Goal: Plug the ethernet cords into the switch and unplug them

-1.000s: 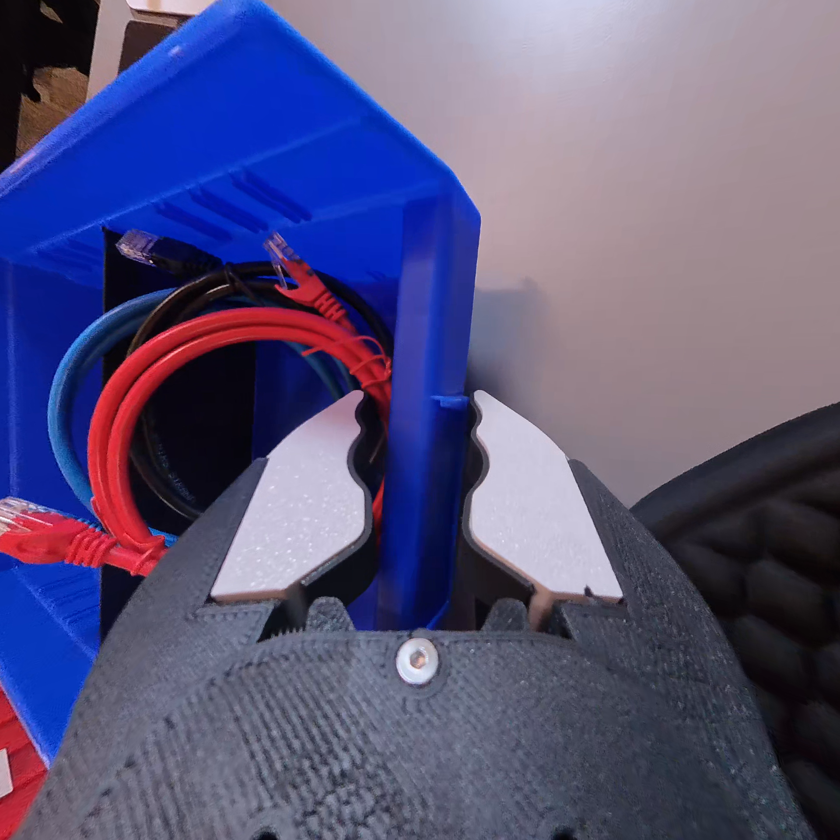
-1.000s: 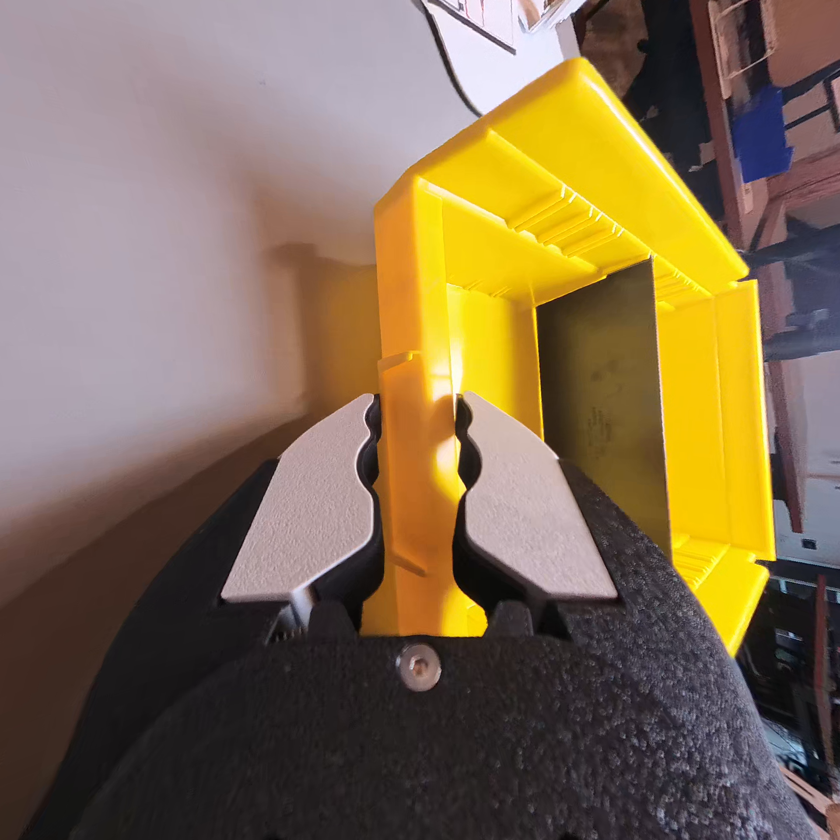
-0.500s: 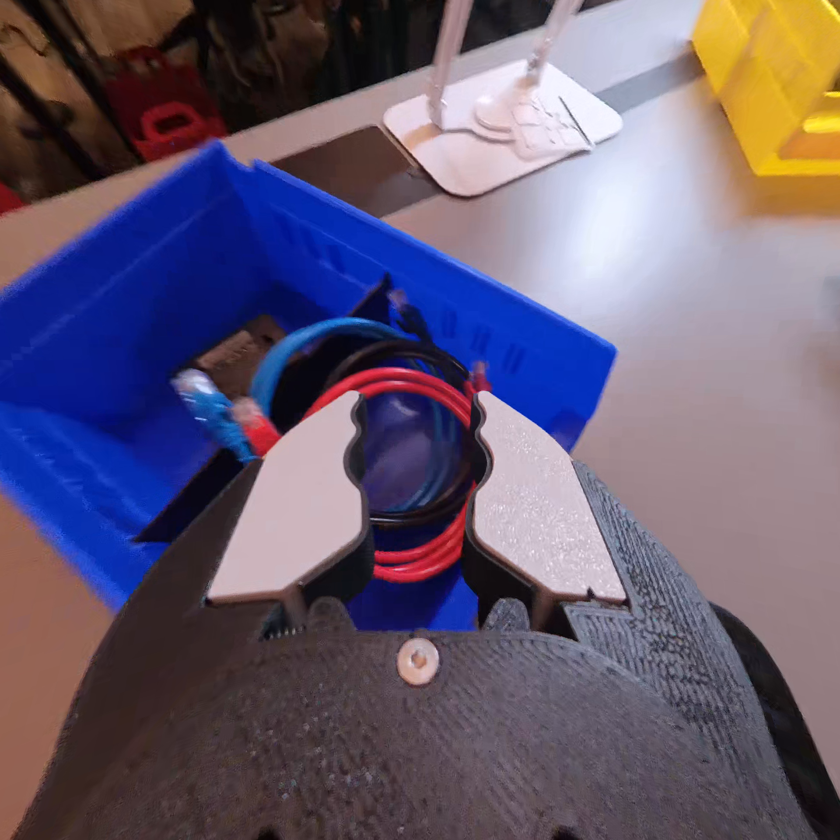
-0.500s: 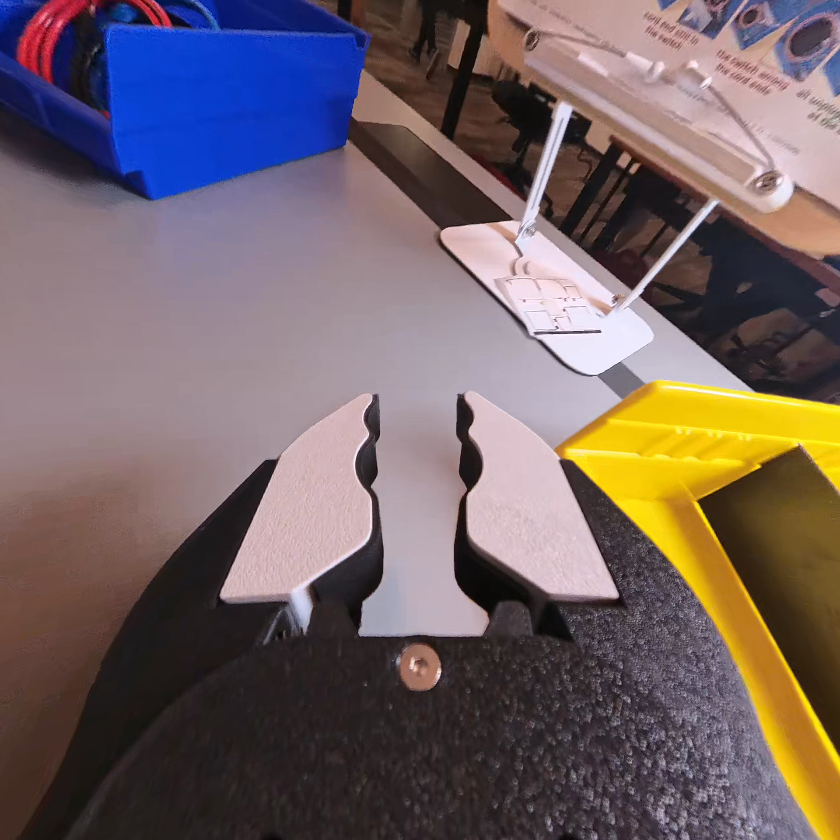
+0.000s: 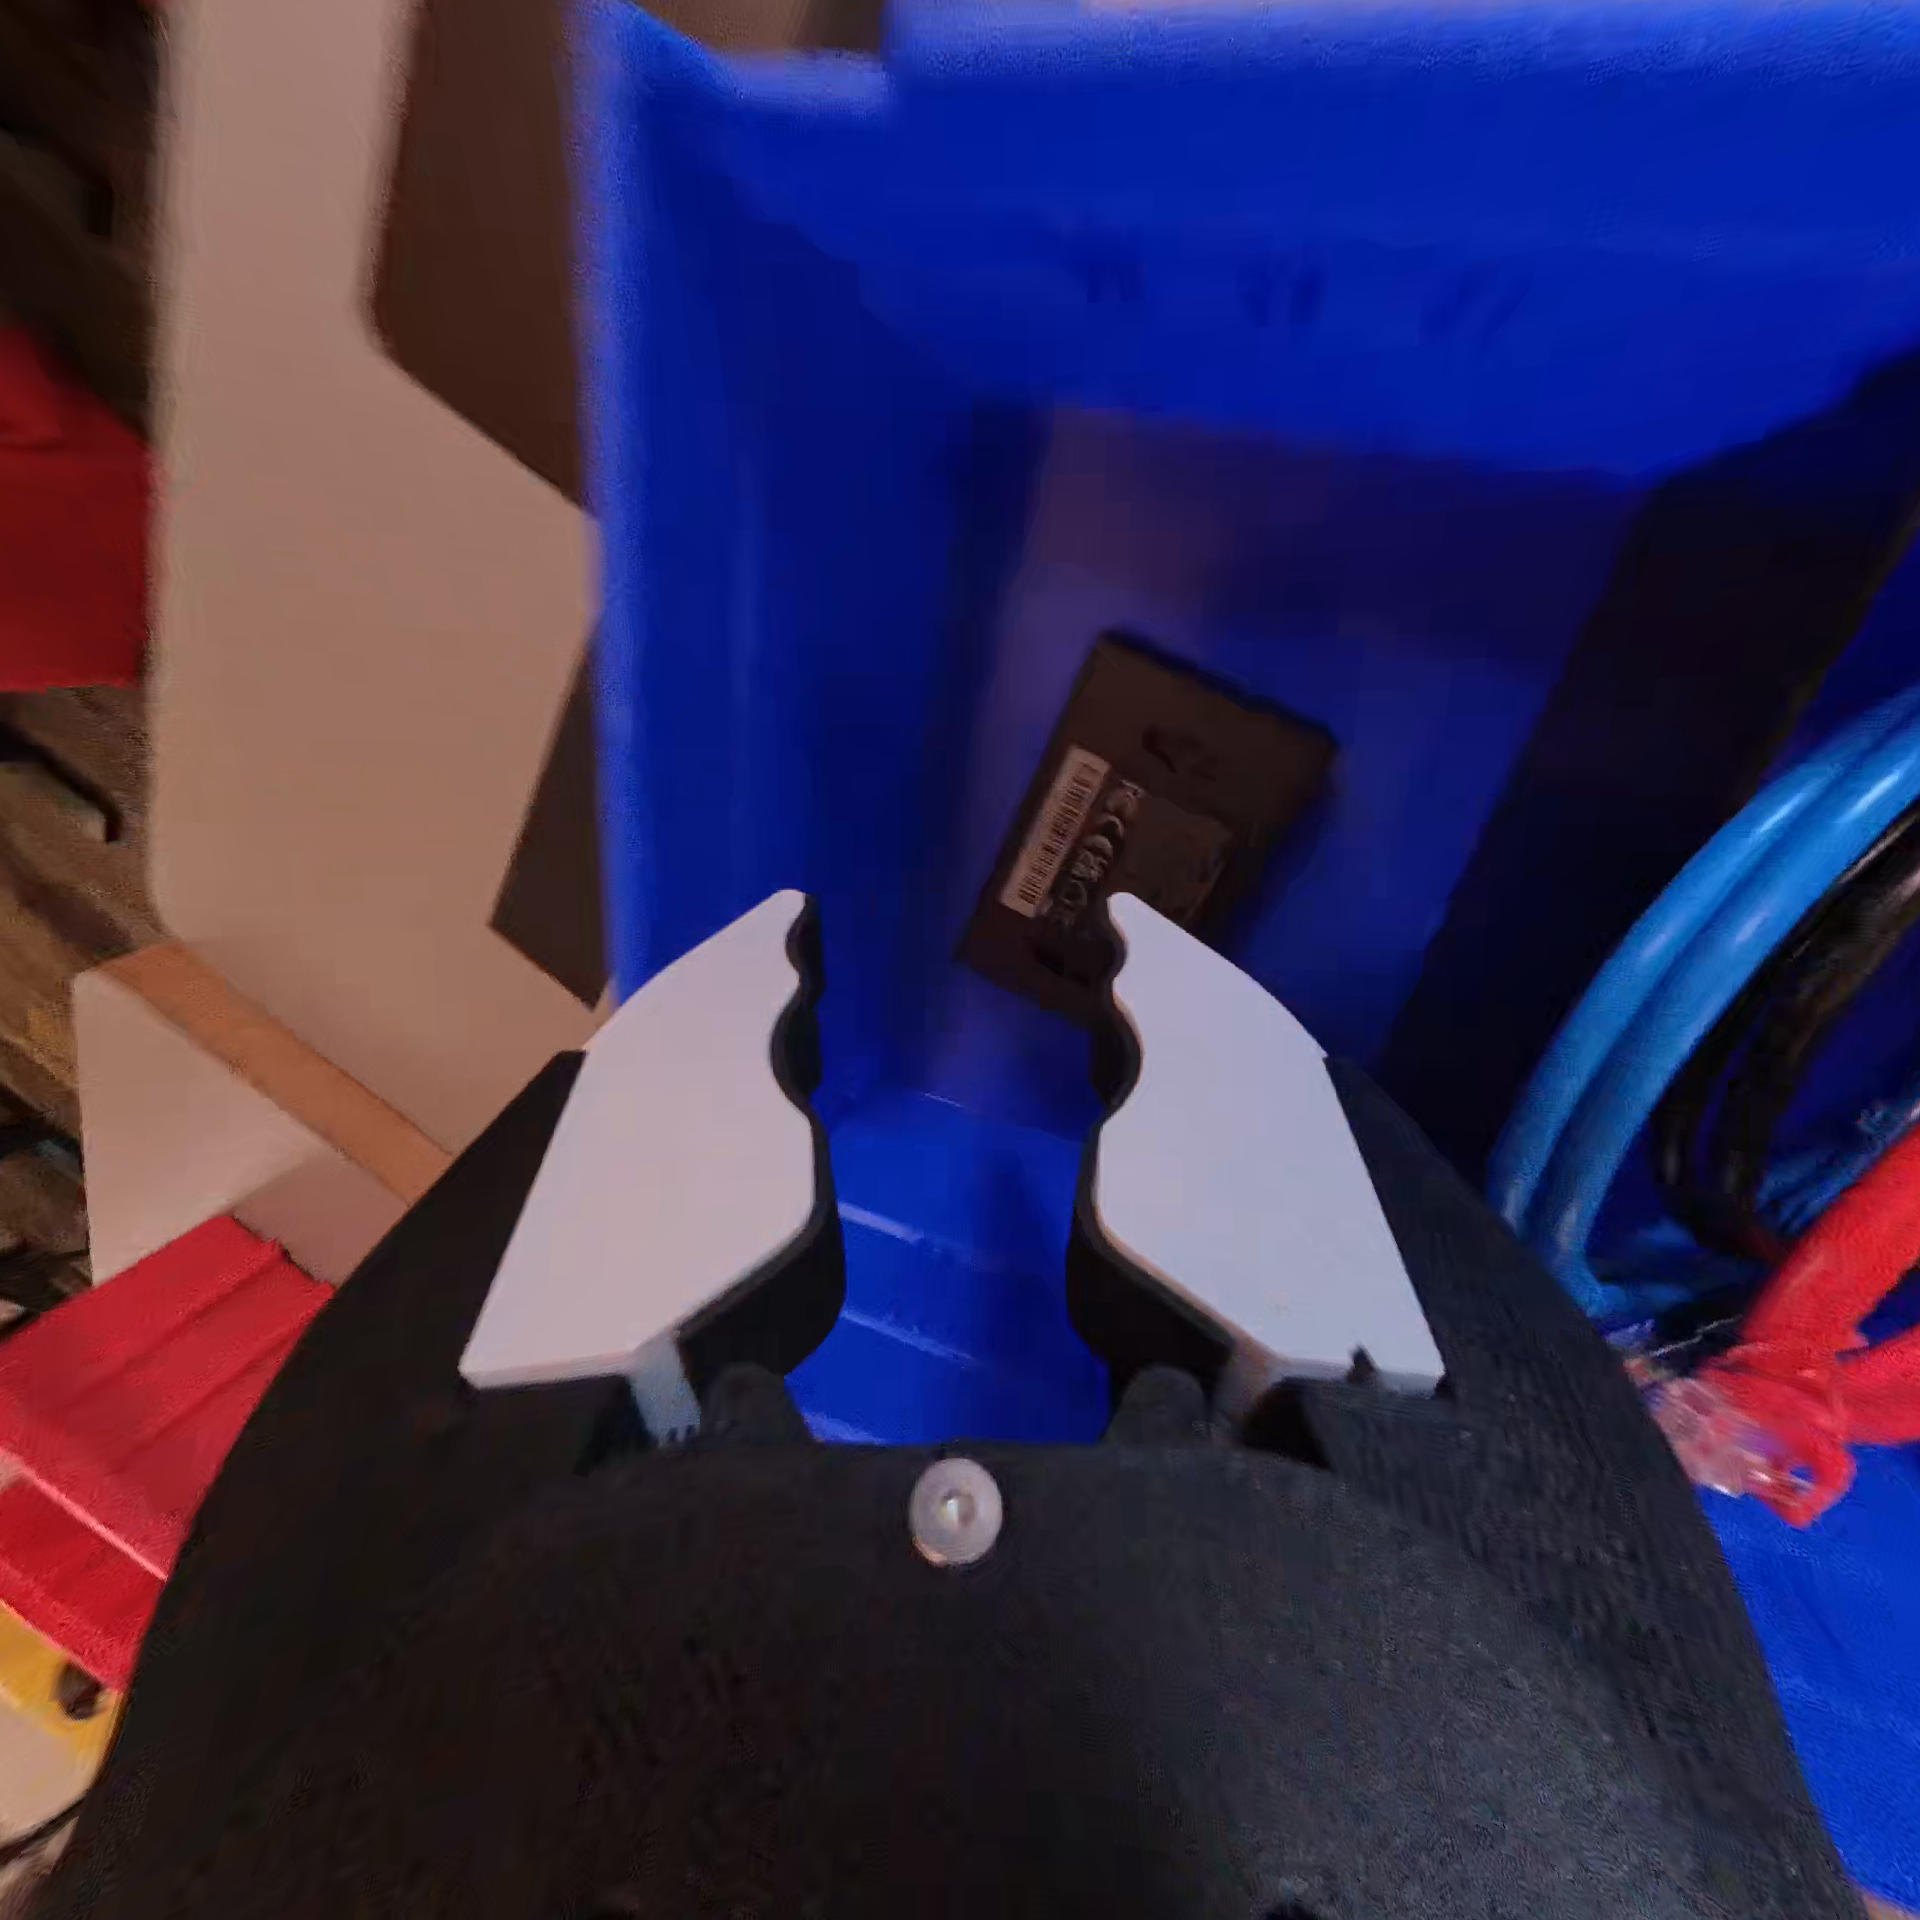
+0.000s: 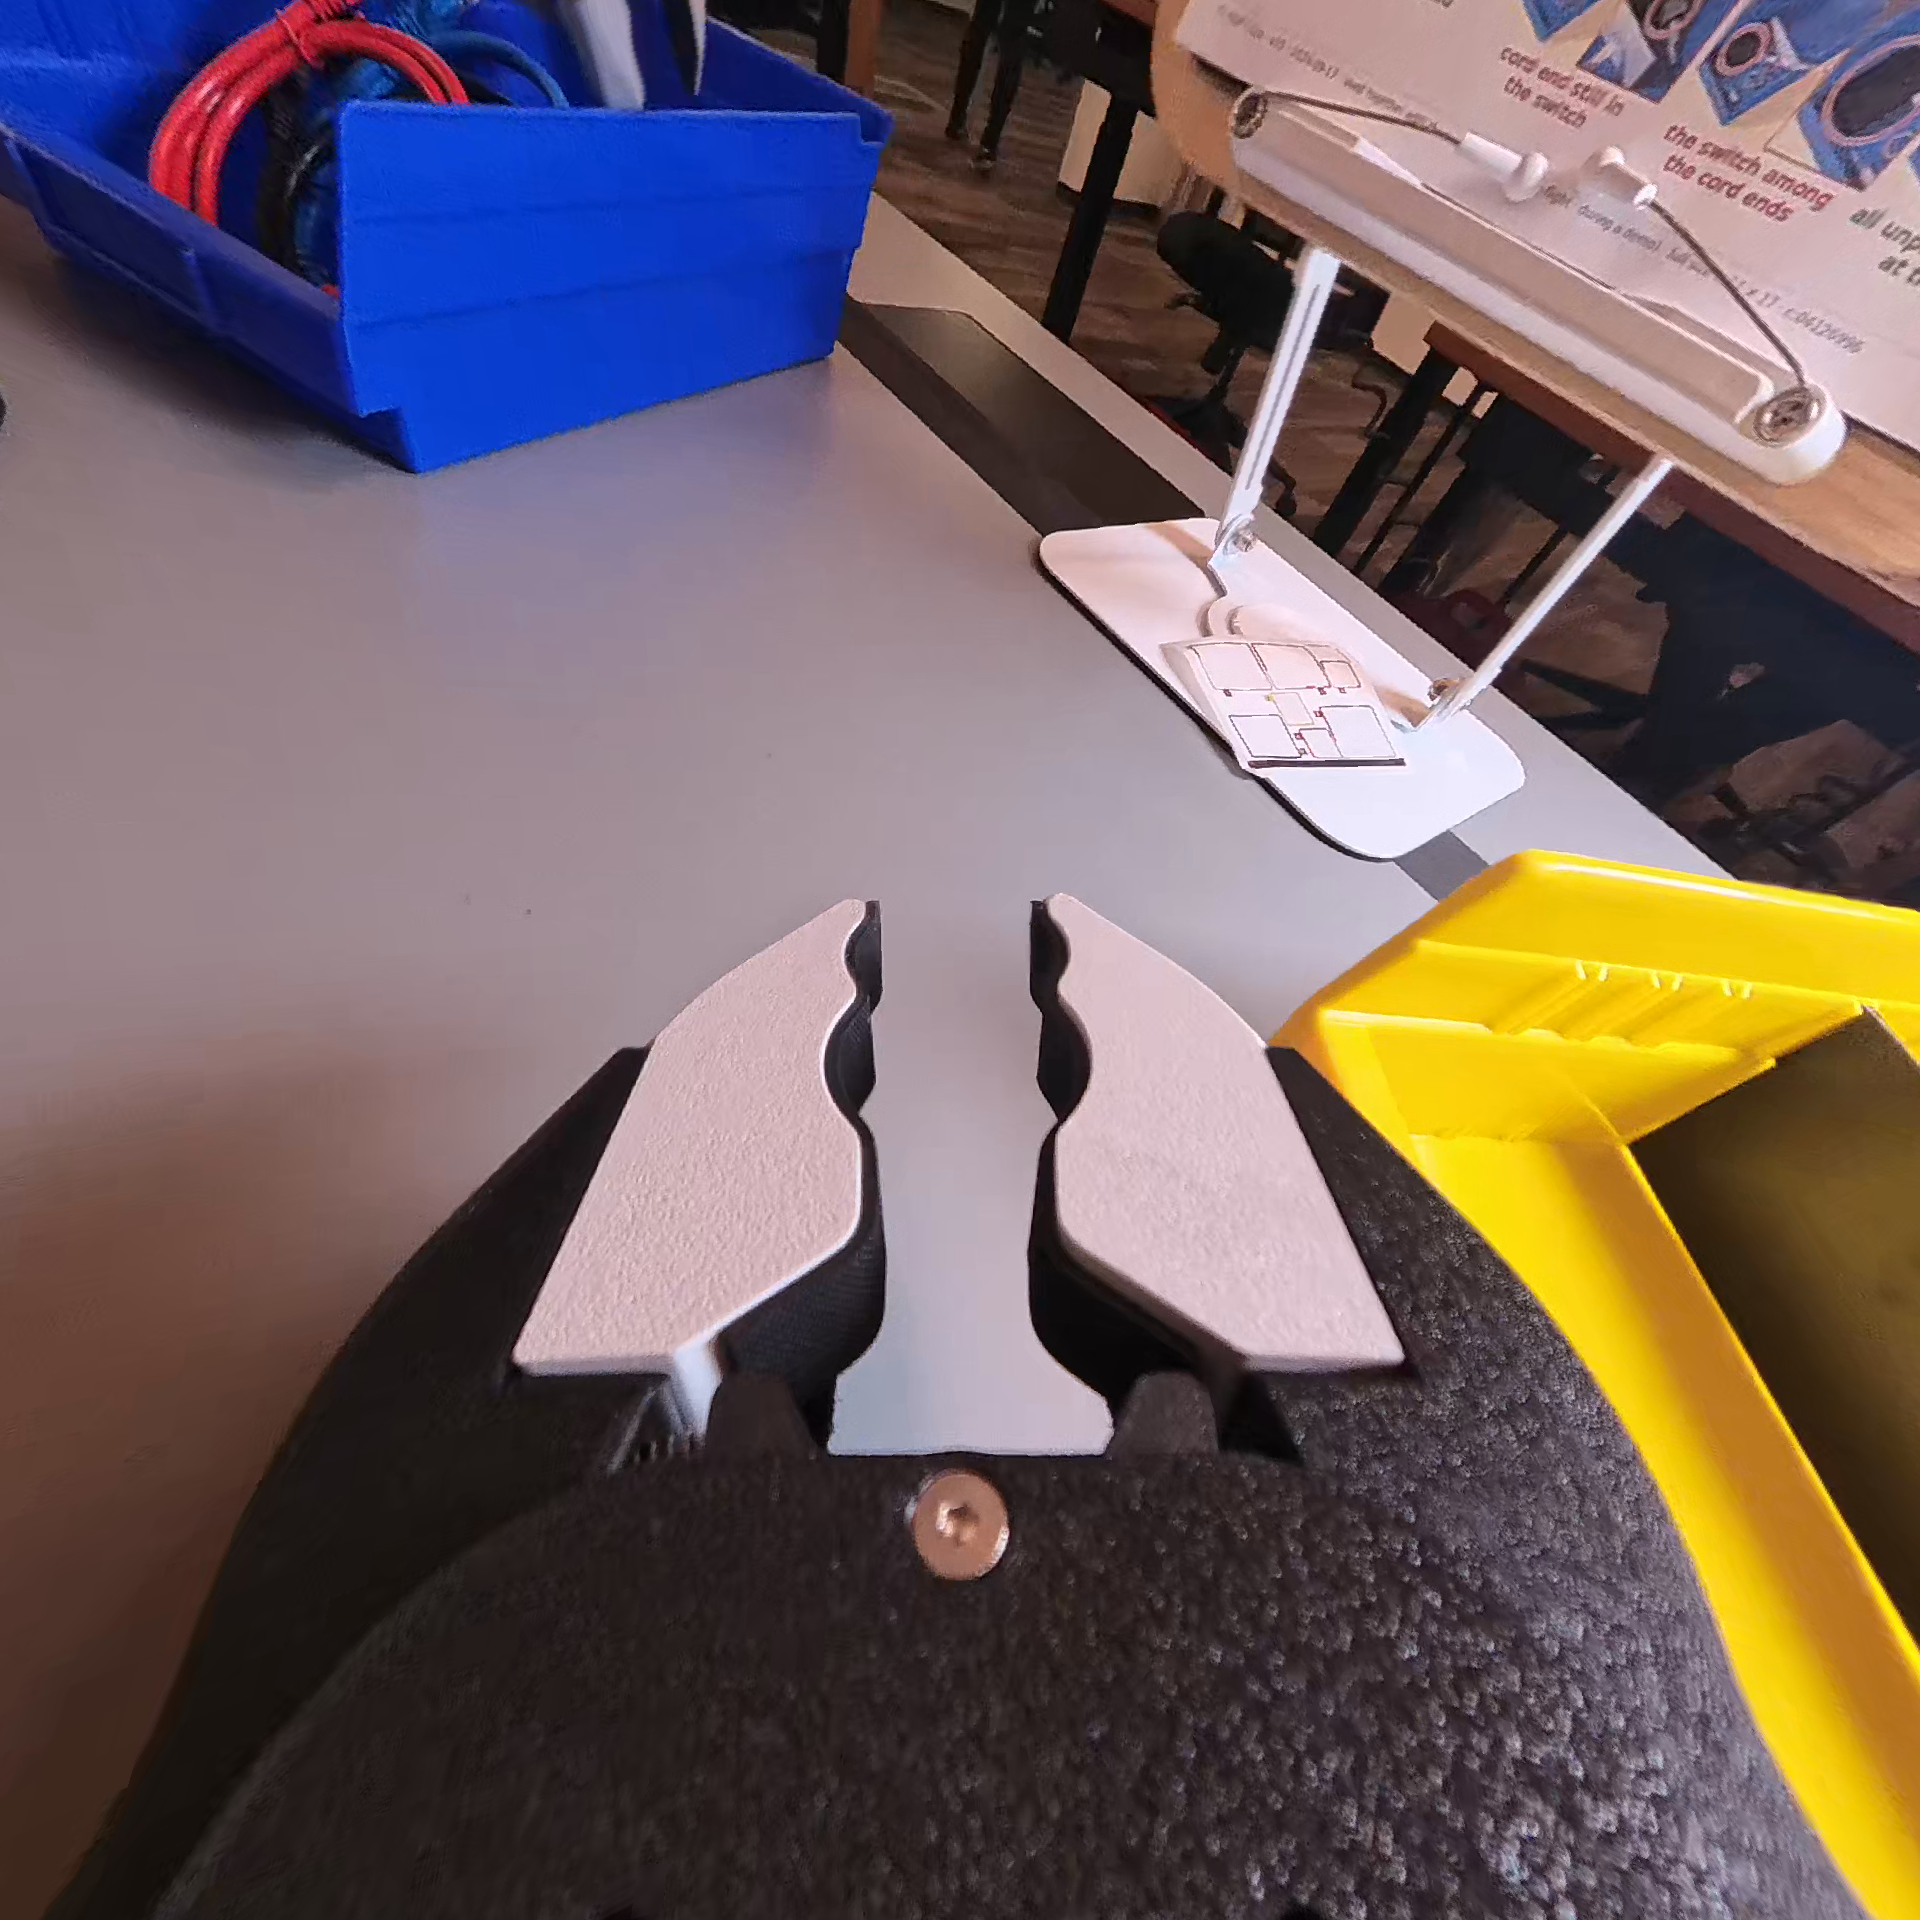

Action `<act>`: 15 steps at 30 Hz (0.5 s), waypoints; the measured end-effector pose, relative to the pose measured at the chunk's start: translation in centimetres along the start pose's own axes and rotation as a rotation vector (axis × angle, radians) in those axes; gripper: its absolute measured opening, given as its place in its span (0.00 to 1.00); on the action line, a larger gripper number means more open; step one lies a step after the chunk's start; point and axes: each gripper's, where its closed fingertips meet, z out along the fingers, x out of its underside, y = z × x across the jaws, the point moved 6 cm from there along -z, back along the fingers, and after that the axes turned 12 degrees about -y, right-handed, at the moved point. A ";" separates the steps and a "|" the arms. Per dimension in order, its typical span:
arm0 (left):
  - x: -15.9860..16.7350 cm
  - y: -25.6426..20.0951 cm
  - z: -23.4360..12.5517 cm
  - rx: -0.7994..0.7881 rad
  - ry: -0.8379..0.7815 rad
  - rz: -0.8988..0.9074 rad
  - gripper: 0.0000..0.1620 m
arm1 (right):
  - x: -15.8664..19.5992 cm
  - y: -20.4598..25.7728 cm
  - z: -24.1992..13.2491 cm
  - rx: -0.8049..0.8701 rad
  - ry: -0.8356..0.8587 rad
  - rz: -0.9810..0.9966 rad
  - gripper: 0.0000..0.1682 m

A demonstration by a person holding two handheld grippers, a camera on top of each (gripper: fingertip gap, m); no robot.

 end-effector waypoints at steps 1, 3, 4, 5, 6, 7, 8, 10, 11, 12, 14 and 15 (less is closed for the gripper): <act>0.4 -0.6 1.1 0.068 0.056 0.049 0.33 | 0.0 -0.3 -0.1 0.005 -0.005 0.018 0.16; 0.5 -1.4 2.5 0.164 0.122 0.092 0.35 | 0.3 -0.8 -0.3 0.014 -0.007 0.053 0.16; 0.3 -1.6 2.7 0.196 0.122 0.106 0.36 | 0.4 -1.0 -0.4 0.020 -0.009 0.068 0.16; -0.1 -1.7 2.8 0.226 0.112 0.113 0.38 | 0.7 -1.2 -0.4 0.024 -0.007 0.081 0.16; -0.1 -1.8 2.8 0.258 0.120 0.103 0.39 | 0.9 -1.3 -0.4 0.027 -0.003 0.093 0.16; 0.1 -1.7 2.8 0.281 0.148 0.091 0.40 | 1.1 -1.5 -0.5 0.029 0.000 0.103 0.16; 0.4 -1.7 3.0 0.297 0.184 0.092 0.43 | 1.2 -1.5 -0.4 0.028 0.000 0.112 0.16; 0.7 -1.8 3.7 0.304 0.227 0.121 0.48 | 1.3 -1.6 -0.4 0.027 -0.004 0.120 0.16; 0.6 -1.7 4.0 0.287 0.243 0.143 0.50 | 1.2 -1.6 -0.3 0.025 -0.005 0.122 0.16; 0.4 -1.8 4.2 0.283 0.249 0.159 0.50 | 1.2 -1.6 -0.3 0.023 -0.006 0.122 0.15; 0.2 -2.0 4.7 0.287 0.261 0.176 0.50 | 1.3 -1.4 -0.2 0.017 0.000 0.119 0.15; 0.2 -2.1 4.9 0.289 0.276 0.182 0.50 | 1.4 -1.4 -0.2 0.016 0.004 0.116 0.15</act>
